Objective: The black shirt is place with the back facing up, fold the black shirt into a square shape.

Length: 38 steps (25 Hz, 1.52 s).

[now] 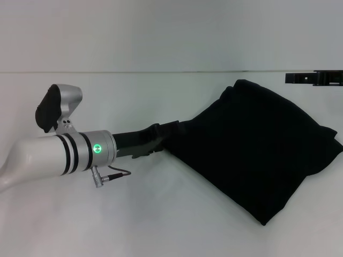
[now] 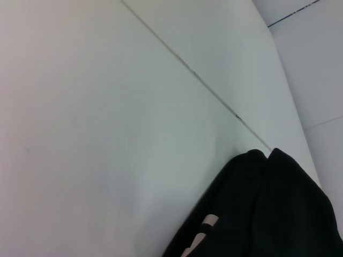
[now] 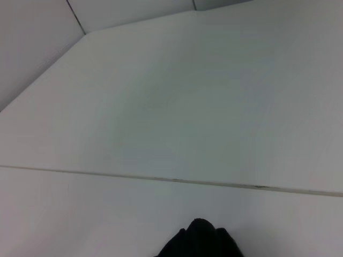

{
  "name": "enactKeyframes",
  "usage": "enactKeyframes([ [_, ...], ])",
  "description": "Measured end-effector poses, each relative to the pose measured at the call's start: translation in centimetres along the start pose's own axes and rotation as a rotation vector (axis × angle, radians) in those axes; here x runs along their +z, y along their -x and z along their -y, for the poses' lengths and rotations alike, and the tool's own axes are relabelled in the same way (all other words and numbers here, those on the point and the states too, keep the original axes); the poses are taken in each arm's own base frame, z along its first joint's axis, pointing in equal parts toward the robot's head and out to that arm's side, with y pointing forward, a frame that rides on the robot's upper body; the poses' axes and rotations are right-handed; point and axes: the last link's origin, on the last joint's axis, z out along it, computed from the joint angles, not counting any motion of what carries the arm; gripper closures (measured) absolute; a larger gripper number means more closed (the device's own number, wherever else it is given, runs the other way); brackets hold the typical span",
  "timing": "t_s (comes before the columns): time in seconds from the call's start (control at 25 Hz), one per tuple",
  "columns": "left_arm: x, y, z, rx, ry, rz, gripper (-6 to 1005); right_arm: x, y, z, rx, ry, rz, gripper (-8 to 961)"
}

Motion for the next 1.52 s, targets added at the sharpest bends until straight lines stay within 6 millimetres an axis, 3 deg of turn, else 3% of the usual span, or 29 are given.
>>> enactKeyframes([
  [0.6,0.5,0.5,-0.2,-0.012,-0.004,0.018,181,-0.2,0.2,0.2,-0.003,-0.004,0.003,145],
  [1.52,1.0,-0.3,-0.8,0.087,-0.034,0.022,190,-0.2,0.6,0.0,-0.011,-0.002,0.012,154],
])
